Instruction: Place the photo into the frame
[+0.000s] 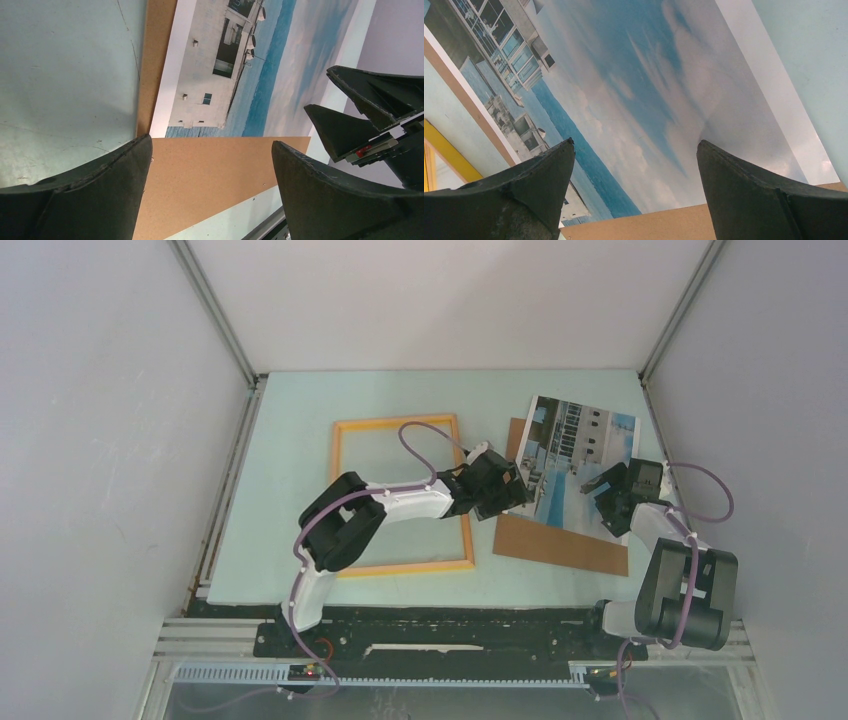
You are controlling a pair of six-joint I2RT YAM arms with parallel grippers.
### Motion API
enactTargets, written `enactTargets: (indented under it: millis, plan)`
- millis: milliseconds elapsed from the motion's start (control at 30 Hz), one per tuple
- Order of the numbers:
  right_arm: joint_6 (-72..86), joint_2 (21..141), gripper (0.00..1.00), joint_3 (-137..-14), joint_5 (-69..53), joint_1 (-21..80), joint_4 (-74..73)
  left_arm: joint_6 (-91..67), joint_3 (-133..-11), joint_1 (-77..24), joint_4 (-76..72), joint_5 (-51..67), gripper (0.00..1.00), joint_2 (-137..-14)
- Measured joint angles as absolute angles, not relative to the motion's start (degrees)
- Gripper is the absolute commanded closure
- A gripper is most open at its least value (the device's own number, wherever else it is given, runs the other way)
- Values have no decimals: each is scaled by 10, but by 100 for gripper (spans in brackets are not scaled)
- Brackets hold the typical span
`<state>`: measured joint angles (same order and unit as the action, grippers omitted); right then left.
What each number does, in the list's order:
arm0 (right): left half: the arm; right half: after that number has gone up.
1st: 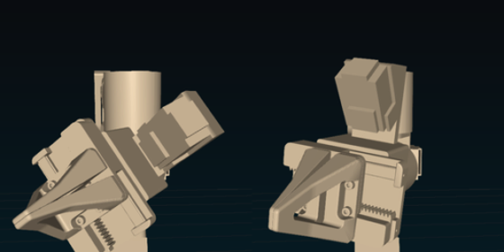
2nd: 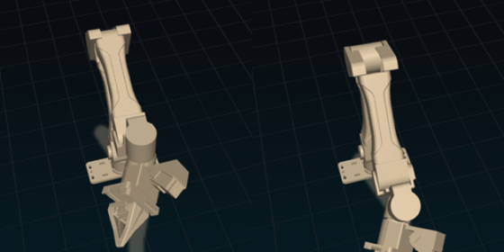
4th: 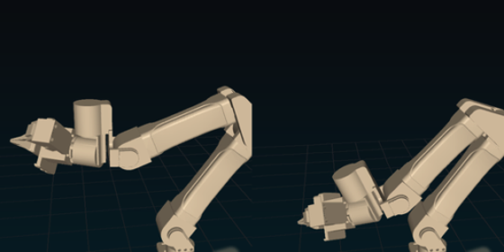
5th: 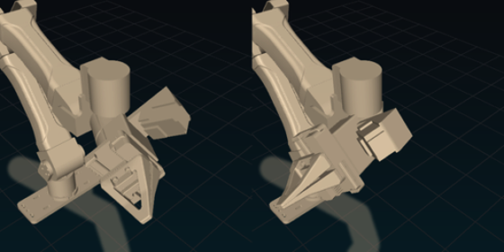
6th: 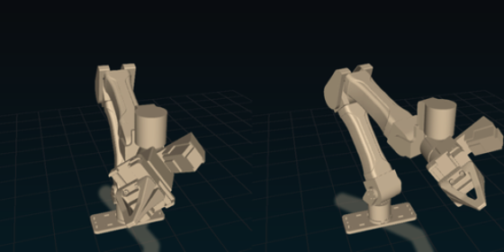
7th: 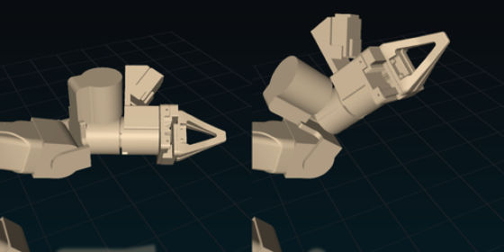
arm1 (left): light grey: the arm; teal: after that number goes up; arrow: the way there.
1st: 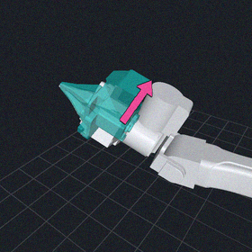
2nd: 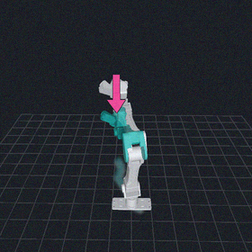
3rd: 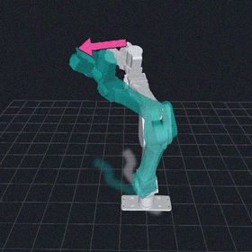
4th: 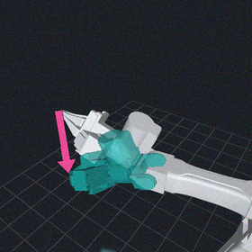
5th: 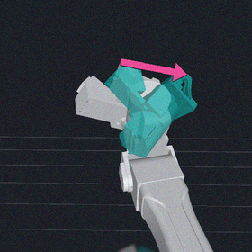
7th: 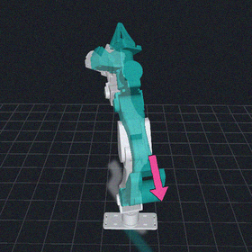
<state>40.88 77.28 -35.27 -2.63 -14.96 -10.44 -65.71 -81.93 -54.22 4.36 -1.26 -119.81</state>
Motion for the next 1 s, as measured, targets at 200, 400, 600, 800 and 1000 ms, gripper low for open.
enactTargets:
  millis: [200, 400, 600, 800, 1000]
  plan:
    - [409, 773, 0, -353, -26, -150, -104, -667, -819, -542, 53, -20, 3, -1199]
    - [409, 773, 0, -353, -26, -150, -104, -676, -829, -542, 52, -23, 3, -1210]
    - [409, 773, 0, -353, -26, -150, -104, -676, -853, -541, 40, 9, 2, -1232]
    - [409, 773, 0, -353, -26, -150, -104, -675, -852, -534, -1, 45, 2, -1240]
    - [409, 773, 0, -353, -26, -149, -103, -640, -850, -526, 18, 4, 0, -1230]
